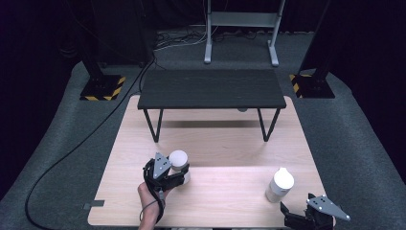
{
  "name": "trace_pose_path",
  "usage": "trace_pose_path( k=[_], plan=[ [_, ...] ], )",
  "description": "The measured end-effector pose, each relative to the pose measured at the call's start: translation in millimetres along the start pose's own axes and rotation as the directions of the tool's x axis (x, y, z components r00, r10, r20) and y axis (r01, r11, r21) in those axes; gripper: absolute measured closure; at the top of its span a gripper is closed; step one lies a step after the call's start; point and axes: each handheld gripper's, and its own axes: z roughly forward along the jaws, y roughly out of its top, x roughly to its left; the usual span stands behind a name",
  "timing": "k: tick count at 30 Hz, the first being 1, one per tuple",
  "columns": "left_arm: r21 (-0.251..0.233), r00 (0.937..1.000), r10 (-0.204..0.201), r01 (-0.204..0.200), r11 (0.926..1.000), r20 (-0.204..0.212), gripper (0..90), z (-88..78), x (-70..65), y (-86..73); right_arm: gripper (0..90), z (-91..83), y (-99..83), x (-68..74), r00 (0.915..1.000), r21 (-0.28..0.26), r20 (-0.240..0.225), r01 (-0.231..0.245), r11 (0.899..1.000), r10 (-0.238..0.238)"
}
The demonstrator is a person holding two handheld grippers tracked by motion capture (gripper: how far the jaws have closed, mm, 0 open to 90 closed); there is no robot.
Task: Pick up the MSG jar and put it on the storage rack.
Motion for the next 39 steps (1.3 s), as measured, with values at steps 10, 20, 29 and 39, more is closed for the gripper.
trace_pose_path(
  k=[10,20,29,39],
  plan=[
    [-0.009,1.0000,-0.001,0.001,1.0000,-0.002,34.6,-7.1,12.8,11.5,0.0,-1.8,0.4,-0.5,1.0000,-0.007,0.004,-0.001,1.000,0.001],
    [-0.019,0.9998,-0.011,0.011,0.9998,-0.014,34.5,-11.6,24.6,22.0,0.0,-2.7,0.6,-0.7,1.0000,-0.008,0.006,0.000,1.000,0.000],
    [-0.026,0.9996,-0.016,0.015,0.9995,-0.022,34.6,-13.5,33.1,30.2,0.0,-2.5,3.2,-0.5,1.0000,-0.003,0.007,0.007,1.000,-0.007],
    [-0.030,0.9991,-0.031,0.030,0.9991,-0.028,34.6,-14.1,42.2,36.0,0.0,-1.9,4.6,-0.1,0.9999,-0.002,0.002,0.011,1.000,-0.011]
  ],
)
